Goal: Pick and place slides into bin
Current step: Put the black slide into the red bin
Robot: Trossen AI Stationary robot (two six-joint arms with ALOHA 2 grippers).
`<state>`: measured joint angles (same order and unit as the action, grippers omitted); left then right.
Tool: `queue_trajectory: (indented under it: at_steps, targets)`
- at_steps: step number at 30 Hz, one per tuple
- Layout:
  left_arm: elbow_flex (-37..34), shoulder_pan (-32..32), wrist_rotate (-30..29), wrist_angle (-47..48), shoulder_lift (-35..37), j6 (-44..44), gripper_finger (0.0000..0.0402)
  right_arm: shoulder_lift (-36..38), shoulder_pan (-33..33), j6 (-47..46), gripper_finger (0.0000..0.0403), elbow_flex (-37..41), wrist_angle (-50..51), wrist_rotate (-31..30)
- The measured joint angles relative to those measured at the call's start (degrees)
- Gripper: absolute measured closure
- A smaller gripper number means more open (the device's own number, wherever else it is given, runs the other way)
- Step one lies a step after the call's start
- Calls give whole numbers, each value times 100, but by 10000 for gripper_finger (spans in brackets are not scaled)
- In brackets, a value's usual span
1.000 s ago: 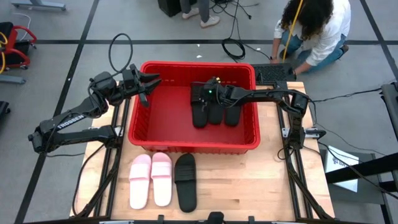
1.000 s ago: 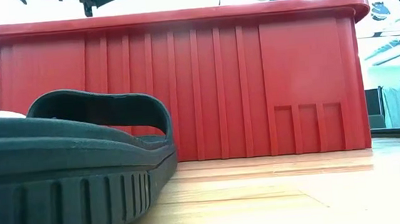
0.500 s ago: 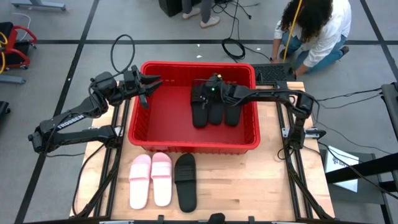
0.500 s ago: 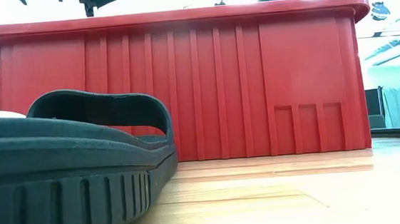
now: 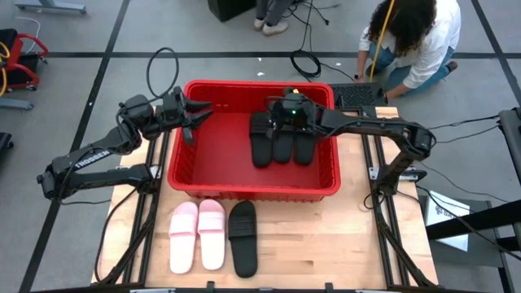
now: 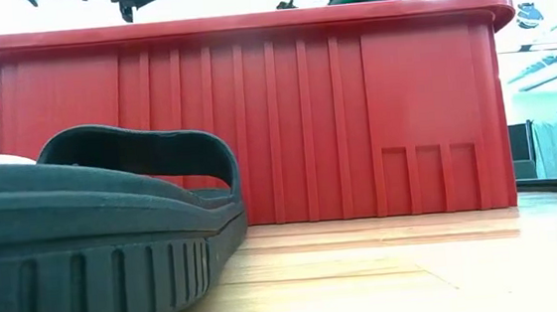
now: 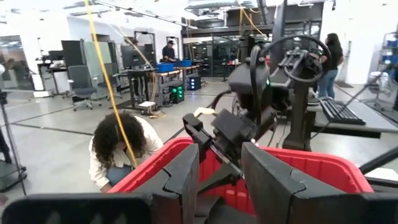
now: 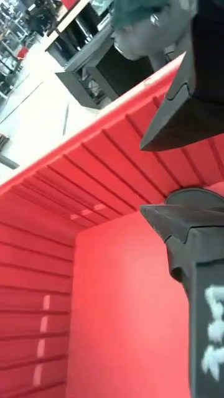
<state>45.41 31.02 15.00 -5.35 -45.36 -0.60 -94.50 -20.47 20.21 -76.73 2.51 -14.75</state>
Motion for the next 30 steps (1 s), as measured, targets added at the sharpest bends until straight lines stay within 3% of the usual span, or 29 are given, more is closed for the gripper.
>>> queue_trajectory:
  at_steps: [5,12,22,30]
  targets:
    - [0,-319,-50,5,96,-281,275,135,151,-60,264,0,-12,-5]
    - [0,-1133,-595,50,329,-910,275,166,413,-244,264,0,106,-12]
    - [2,-2948,-2933,524,329,-1922,275,409,865,-266,264,2,420,-57]
    - [2,-4669,-4779,516,-20,-2435,275,619,1110,-710,264,2,842,-486]
